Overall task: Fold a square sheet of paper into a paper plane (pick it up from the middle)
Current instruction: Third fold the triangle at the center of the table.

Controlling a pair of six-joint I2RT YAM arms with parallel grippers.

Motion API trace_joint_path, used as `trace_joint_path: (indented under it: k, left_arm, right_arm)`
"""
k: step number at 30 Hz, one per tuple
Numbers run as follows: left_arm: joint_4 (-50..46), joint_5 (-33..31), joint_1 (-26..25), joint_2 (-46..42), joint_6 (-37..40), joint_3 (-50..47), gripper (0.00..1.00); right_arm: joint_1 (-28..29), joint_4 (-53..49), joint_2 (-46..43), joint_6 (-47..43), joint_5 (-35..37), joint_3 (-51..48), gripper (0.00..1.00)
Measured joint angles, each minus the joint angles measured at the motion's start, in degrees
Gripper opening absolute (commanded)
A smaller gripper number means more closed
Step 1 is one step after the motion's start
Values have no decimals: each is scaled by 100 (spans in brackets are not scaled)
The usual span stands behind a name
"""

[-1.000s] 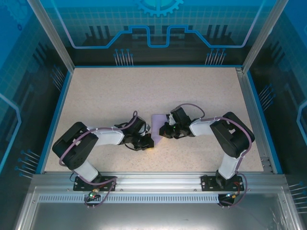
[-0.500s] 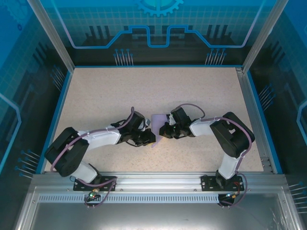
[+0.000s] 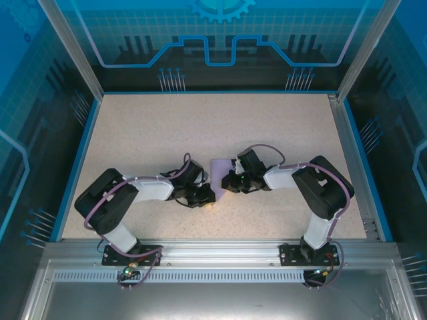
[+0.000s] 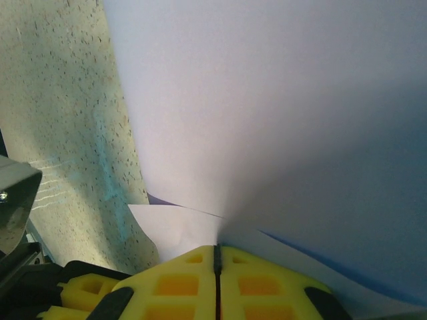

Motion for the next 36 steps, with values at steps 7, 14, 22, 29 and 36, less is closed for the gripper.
trace_joint_path:
  k: [7, 14, 22, 29, 36]
  left_arm:
    - [-387, -162, 0, -400, 35, -203, 14]
    - [-820, -260, -2, -872, 37, 4, 16]
    - [-396, -144, -2, -310, 22, 820, 14]
    - [-299, -127, -2, 415, 13, 813, 11]
    - [-260, -136, -2, 546, 28, 750, 8]
  right_arm:
    - [0, 0, 0, 0, 4, 0, 8]
    - [0, 4, 0, 46, 7, 0, 8]
    - [0, 11, 0, 129, 7, 0, 8]
    - [0, -9, 0, 195, 22, 31, 8]
    - [-76, -339, -33, 136, 136, 280, 9]
